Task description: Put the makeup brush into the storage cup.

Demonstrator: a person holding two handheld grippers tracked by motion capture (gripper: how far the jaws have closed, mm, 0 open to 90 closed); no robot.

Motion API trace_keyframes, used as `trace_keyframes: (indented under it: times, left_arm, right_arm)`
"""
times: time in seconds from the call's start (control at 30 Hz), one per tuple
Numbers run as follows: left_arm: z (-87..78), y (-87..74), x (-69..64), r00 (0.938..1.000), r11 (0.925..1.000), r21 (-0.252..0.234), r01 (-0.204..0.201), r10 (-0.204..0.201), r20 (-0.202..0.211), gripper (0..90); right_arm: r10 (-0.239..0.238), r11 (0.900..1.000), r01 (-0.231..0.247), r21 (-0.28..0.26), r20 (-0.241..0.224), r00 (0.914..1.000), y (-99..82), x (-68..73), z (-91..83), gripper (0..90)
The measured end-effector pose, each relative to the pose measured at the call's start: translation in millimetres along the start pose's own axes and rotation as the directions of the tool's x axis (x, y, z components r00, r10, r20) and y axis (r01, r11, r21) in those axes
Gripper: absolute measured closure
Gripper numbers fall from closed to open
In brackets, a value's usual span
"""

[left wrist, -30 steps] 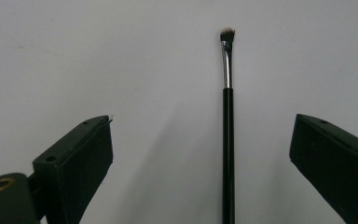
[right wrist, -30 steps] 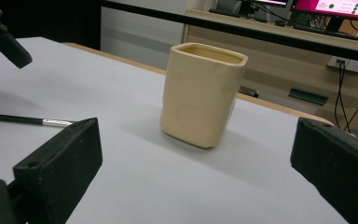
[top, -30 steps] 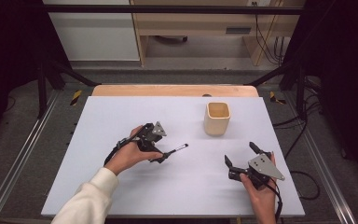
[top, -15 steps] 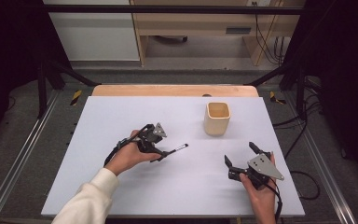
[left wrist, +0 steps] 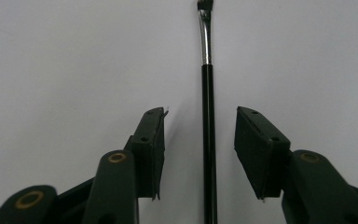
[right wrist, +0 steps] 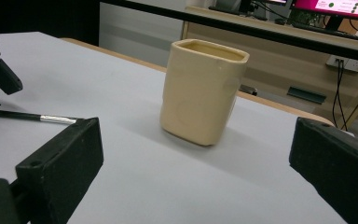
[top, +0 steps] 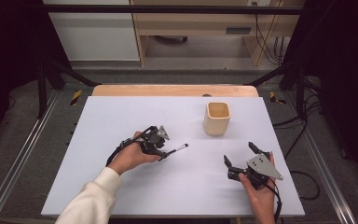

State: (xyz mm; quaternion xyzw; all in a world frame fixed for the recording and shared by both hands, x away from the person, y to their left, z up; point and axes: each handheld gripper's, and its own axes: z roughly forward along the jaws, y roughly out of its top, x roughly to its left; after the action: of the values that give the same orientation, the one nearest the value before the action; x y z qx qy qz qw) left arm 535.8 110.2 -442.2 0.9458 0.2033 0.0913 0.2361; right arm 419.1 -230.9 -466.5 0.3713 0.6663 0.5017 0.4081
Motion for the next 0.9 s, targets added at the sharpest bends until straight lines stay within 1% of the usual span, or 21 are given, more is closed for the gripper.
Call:
trace_keyframes:
  times: [0.07, 0.2, 0.4, 0.5, 0.53, 0.63, 0.8, 0.9]
  left_arm:
    - [2.0, 0.4, 0.0, 1.0000, 0.9999, 0.012, -0.006, 0.006, 0.007, 56.1]
    - [4.0, 2.0, -0.3, 0.9998, 0.9998, 0.020, -0.006, 0.006, 0.021, 60.8]
    - [6.4, 5.3, -1.2, 0.9996, 0.9995, 0.032, -0.007, 0.006, 0.029, 67.6]
    - [7.6, 6.0, -1.5, 0.9996, 0.9992, 0.039, -0.008, 0.007, 0.029, 69.6]
    - [7.9, 6.1, -1.5, 0.9997, 0.9991, 0.042, -0.006, 0.005, 0.023, 70.2]
    - [9.4, 5.9, -1.3, 0.9996, 0.9985, 0.054, 0.006, -0.007, 0.025, 73.1]
    - [11.7, 5.7, -2.4, 0.9994, 0.9972, 0.075, 0.007, -0.009, 0.035, 76.1]
    - [12.0, 5.9, -2.7, 0.9992, 0.9968, 0.079, 0.010, -0.013, 0.039, 78.8]
  right_arm:
    - [-0.001, 1.0000, 0.001, 0.005, -0.001, 1.0000, -0.1, 0.5, 0.1, 3.0]
    - [-0.006, 0.9999, 0.006, 0.008, -0.001, 1.0000, -0.2, 0.8, 0.5, 3.0]
    - [-0.009, 0.9999, 0.009, 0.009, -0.002, 1.0000, -0.5, 1.0, 0.8, 3.0]
    - [-0.010, 0.9999, 0.010, 0.010, -0.004, 0.9999, -0.7, 1.1, 1.1, 3.0]
    - [-0.010, 0.9999, 0.010, 0.011, -0.004, 0.9999, -0.7, 1.1, 1.1, 3.0]
    - [-0.011, 0.9999, 0.011, 0.013, -0.004, 0.9999, -0.8, 1.2, 1.2, 3.0]
    - [-0.012, 0.9998, 0.012, 0.013, -0.001, 0.9999, -0.8, 0.9, 1.0, 3.0]
    - [-0.013, 0.9998, 0.013, 0.014, -0.002, 0.9999, -0.8, 1.0, 1.1, 3.0]
